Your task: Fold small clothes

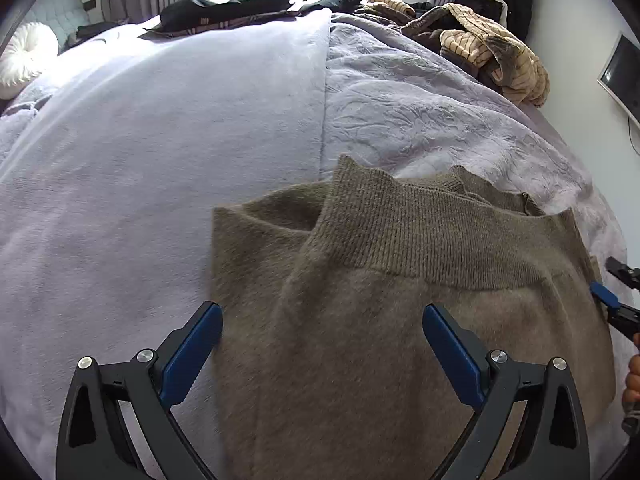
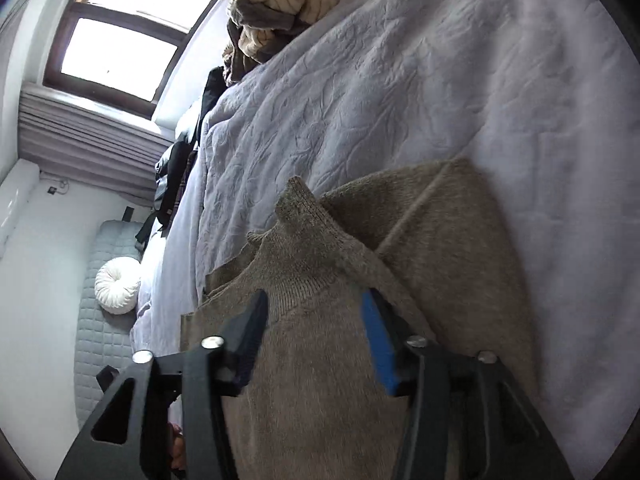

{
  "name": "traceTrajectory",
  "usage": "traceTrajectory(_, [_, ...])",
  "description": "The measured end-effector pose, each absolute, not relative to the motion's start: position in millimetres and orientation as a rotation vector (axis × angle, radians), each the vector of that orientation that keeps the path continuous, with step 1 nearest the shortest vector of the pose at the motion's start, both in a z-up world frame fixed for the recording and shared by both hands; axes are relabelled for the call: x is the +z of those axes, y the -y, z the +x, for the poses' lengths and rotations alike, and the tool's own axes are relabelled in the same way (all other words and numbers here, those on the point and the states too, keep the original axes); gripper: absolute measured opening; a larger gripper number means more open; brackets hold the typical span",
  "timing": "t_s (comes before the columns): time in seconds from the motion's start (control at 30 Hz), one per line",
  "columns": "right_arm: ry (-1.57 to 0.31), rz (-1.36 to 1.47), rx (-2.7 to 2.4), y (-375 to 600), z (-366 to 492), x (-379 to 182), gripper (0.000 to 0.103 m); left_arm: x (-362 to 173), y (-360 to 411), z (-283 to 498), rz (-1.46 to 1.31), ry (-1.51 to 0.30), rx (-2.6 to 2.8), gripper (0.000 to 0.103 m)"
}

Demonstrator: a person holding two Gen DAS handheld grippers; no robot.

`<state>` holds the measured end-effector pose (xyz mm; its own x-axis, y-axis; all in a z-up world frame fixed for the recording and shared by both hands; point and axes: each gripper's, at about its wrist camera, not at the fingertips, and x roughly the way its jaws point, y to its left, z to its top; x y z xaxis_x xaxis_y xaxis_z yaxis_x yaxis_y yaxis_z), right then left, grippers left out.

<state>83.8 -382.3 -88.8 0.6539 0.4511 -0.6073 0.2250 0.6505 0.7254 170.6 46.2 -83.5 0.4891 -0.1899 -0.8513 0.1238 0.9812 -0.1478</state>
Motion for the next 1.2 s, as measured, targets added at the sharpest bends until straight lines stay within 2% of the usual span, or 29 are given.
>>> traceTrajectory(0.27, [-0.873,0.896,0.262,368,11,-69,0.062,-66,-79,121,-0.186,-1.061,-0.272,0.1])
traceTrajectory(0.47, [-0.868,0.755,0.166,370,-33,-62,0.062,-73,-90,84,-0.202,-1.118,-0.367,0.1])
traceTrajectory(0.6, [-0.865,0.712,0.1,387,-37,-60,0.062,-79,-80,69,-0.143,-1.138,-0.44,0.1])
traceTrajectory(0.73, [-0.958,0.685,0.145,391,-20,-76,0.062,-84,-69,64,-0.139,-1.157,-0.502,0.1])
traceTrajectory(0.8, [-1.015,0.663,0.146,385,-13,-87,0.056,-85,-69,64,-0.153,-1.16,-0.503,0.091])
traceTrajectory(0.83, [-1.044,0.654,0.146,383,-11,-93,0.034,-87,-71,64,-0.165,-1.175,-0.497,0.077])
traceTrajectory(0.87, [-1.064,0.648,0.15,380,-10,-96,0.007,-89,-73,64,-0.166,-1.185,-0.489,0.057])
traceTrajectory(0.9, [-1.068,0.648,0.157,378,-9,-98,0.008,-90,-75,63,-0.158,-1.197,-0.478,0.044])
traceTrajectory(0.93, [-1.059,0.628,0.162,377,-11,-94,0.008,-92,-78,63,-0.151,-1.208,-0.472,0.015])
traceTrajectory(0.97, [-1.051,0.608,0.171,376,-13,-90,0.007,-92,-83,63,-0.158,-1.22,-0.47,0.008])
traceTrajectory(1.2, [-1.087,0.506,0.15,383,-21,-84,0.006,-83,-101,37,-0.111,-1.171,-0.474,0.007])
